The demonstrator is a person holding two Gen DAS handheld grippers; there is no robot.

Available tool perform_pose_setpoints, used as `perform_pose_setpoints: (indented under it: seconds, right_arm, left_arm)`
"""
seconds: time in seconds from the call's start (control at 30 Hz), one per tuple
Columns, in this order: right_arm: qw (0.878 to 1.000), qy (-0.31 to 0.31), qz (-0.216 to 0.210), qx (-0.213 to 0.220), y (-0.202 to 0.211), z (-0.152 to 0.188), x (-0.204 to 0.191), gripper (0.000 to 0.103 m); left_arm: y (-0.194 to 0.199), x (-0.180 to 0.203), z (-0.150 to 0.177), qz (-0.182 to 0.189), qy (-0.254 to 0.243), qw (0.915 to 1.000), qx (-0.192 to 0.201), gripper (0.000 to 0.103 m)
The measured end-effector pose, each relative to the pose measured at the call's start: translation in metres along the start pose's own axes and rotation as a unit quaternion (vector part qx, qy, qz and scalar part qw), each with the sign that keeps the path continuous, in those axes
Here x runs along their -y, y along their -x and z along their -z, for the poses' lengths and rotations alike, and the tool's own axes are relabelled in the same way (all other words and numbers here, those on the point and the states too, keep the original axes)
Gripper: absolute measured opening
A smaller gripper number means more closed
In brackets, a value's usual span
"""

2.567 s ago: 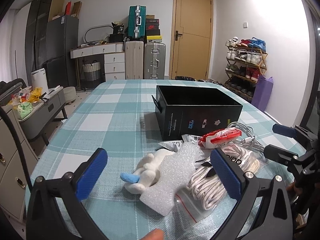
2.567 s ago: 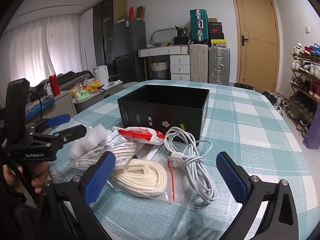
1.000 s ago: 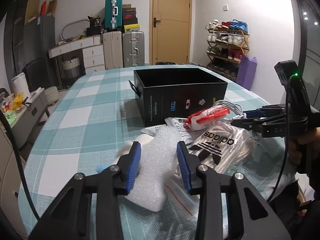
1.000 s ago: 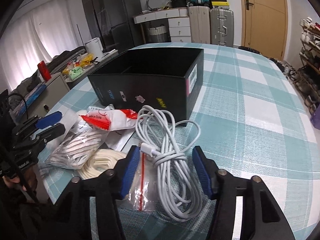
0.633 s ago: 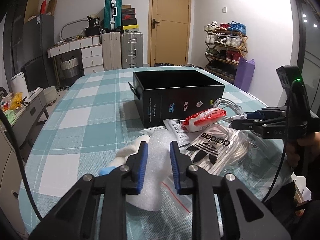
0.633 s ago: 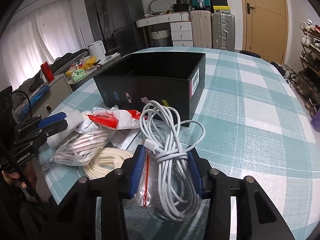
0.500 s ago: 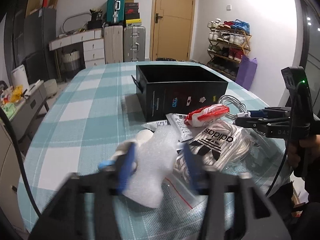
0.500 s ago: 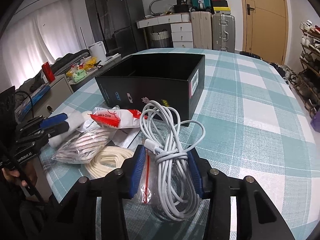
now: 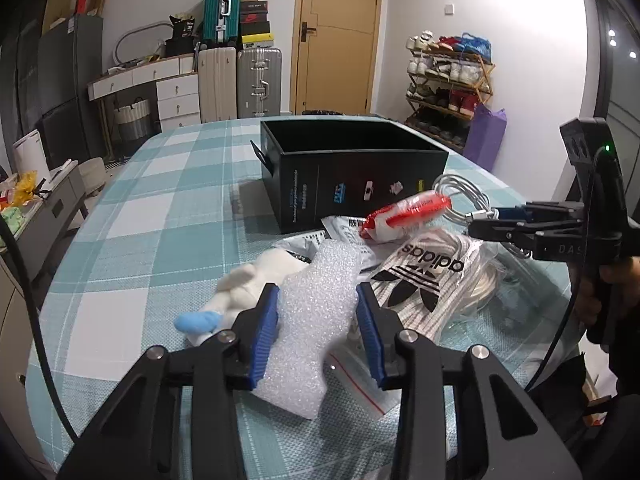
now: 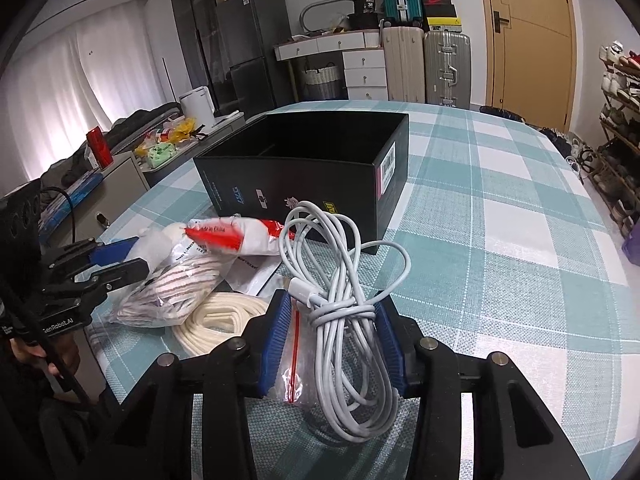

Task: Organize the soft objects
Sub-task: 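Grasp the white foam piece with the left gripper while the right grasps the white cable, then carry foam and cable into the black box and open both grippers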

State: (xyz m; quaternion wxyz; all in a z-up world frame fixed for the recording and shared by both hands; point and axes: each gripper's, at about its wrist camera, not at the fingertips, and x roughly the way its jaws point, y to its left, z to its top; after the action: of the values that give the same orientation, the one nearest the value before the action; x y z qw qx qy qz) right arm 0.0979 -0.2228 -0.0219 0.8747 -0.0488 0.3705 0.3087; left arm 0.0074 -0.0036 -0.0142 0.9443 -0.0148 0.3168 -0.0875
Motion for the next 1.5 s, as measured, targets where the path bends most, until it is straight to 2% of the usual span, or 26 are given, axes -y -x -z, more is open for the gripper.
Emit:
perform_pose_setpoints:
  seconds: [0.37,0.7,1.03,1.17,1.5]
  right_arm:
    - [0.999,-0.008,-0.001,0.048,0.029,0.002,-0.004,0.043]
    - [0.993,-0.016,-0.035,0.109,0.070,-0.015,-0.015,0.043]
    - [0.990,-0.006,-0.055,0.126,0.075,-0.047,-0.033,0.043]
    - [0.990,-0.003,-0.058,0.129,0.072,-0.057,-0.035,0.043]
    - [0.989,-0.022,-0.066,0.131,0.056,-0.083,-0.025,0.043]
  left_arm:
    - [0.024,-0.006,-0.019,-0.011,0.021,0.9986,0.048,0.037]
    - [0.025,-0.001,-0.055,-0.021,0.010,0.9969,0.076,0.037]
    - [0.015,-0.010,-0.093,-0.011,0.049,0.9941,0.096,0.038]
    - [0.009,-0.010,-0.103,-0.016,0.049,0.9934,0.103,0.038]
    - [-0.017,-0.008,-0.123,-0.012,0.047,0.9945,0.093,0.038]
